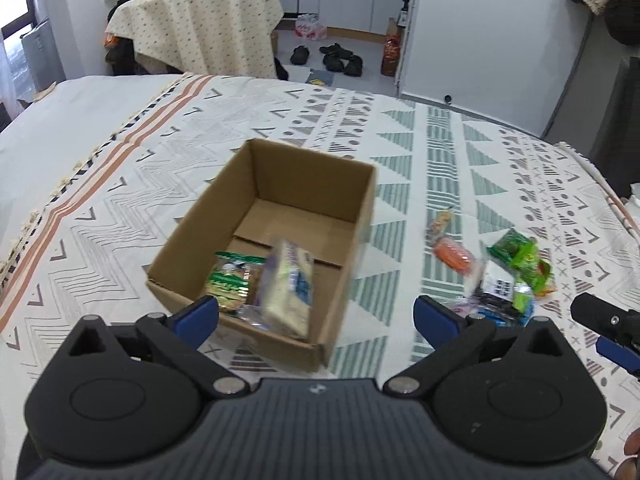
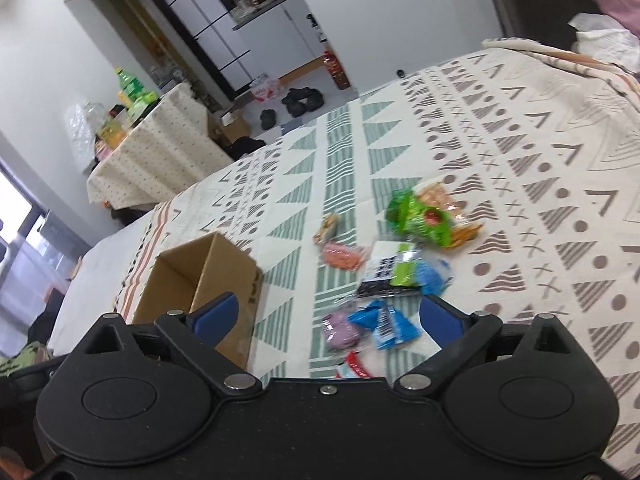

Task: Organize snacks
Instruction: 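Grasp the red stick pack with left tool while right tool grasps blue packet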

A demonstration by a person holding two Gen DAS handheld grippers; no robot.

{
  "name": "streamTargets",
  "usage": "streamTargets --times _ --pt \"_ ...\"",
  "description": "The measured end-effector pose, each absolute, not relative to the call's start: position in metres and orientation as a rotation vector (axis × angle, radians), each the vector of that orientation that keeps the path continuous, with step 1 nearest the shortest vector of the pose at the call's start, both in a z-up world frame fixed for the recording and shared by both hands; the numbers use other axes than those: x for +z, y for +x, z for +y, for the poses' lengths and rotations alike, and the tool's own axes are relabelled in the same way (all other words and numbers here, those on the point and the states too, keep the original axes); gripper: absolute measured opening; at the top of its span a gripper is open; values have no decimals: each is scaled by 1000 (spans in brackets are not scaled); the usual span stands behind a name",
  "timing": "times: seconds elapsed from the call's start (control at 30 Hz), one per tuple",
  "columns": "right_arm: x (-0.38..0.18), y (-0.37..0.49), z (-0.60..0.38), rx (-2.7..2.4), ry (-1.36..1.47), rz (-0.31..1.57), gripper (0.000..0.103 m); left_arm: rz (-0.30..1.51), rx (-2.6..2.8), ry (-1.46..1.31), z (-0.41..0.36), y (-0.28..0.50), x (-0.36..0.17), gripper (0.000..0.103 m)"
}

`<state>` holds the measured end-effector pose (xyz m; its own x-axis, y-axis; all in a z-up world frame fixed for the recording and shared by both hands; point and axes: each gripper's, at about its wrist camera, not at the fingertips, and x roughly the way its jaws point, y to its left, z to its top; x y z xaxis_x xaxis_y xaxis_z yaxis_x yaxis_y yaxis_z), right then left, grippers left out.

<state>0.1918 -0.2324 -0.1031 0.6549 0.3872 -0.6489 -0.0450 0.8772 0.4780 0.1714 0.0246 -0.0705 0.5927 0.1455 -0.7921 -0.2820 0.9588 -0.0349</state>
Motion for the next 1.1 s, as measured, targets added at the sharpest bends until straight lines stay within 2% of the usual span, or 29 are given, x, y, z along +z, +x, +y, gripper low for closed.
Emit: streamTargets --times 0.5,0.57,0.7,1.1 --pt "-106 179 -286 201 506 794 98 916 197 -226 -33 171 -73 103" --pt "-111 182 -294 195 524 807 96 930 202 -235 -40 172 -79 103" --pt "-125 188 -306 187 613 836 82 963 186 -244 -53 175 -91 103" --pt "-145 203 -304 250 667 896 74 1028 231 -309 -64 192 -132 100"
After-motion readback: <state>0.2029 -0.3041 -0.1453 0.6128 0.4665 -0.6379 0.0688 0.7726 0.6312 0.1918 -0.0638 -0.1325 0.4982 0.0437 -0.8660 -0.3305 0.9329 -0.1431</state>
